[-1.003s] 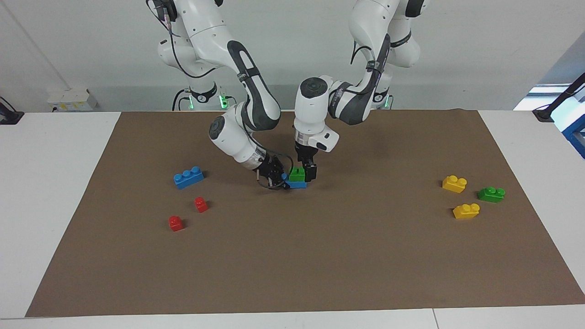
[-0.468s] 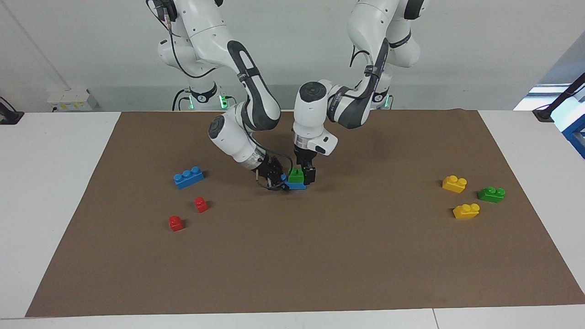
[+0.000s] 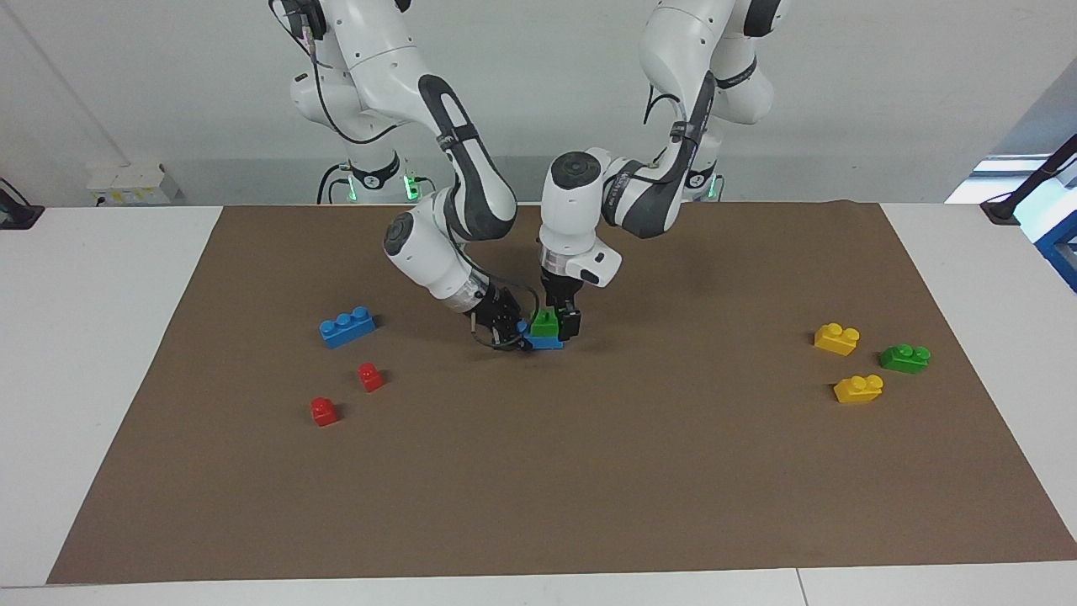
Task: Remove green block with left arm and hold with right
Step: 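Pull the green brick off with the left gripper while the right gripper holds blue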
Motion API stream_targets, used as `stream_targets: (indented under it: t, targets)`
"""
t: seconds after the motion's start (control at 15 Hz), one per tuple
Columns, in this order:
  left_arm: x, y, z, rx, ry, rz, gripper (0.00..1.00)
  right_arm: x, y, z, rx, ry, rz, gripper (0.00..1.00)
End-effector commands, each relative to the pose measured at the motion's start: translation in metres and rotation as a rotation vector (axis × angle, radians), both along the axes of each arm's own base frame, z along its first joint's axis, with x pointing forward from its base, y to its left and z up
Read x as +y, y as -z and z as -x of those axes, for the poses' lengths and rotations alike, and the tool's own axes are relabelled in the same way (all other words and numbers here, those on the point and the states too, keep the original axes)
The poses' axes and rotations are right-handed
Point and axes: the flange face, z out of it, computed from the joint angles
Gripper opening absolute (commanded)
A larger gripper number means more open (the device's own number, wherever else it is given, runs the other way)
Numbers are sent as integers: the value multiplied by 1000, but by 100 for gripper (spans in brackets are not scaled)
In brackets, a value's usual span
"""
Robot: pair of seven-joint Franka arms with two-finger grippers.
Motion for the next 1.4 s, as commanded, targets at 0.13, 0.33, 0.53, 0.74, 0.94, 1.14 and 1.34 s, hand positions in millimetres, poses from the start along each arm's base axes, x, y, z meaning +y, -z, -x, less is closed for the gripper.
stream_targets:
  t: [0.13, 0.33, 0.53, 0.74, 0.94, 1.14, 1.34]
  targets:
    - [-7, 6, 5, -26, 10, 1, 15, -5, 0, 3, -21, 8, -4, 0]
    - [-8, 3, 4, -32, 15, 5, 0, -5, 0, 3, -21, 8, -4, 0]
    - [-6, -1, 2, -32, 16, 3, 0, -5, 0, 3, -21, 8, -4, 0]
    - [-3, -13, -2, -39, 16, 6, 0, -5, 0, 3, -21, 8, -4, 0]
    - [0, -30, -2, -36, 37, -4, 0, -5, 0, 3, -22, 9, -4, 0]
    - [3, -45, 1, -38, 51, -7, 0, -5, 0, 3, -21, 10, -4, 0]
    - [6, -59, 4, -30, 59, -12, 0, -5, 0, 3, -22, 9, -4, 0]
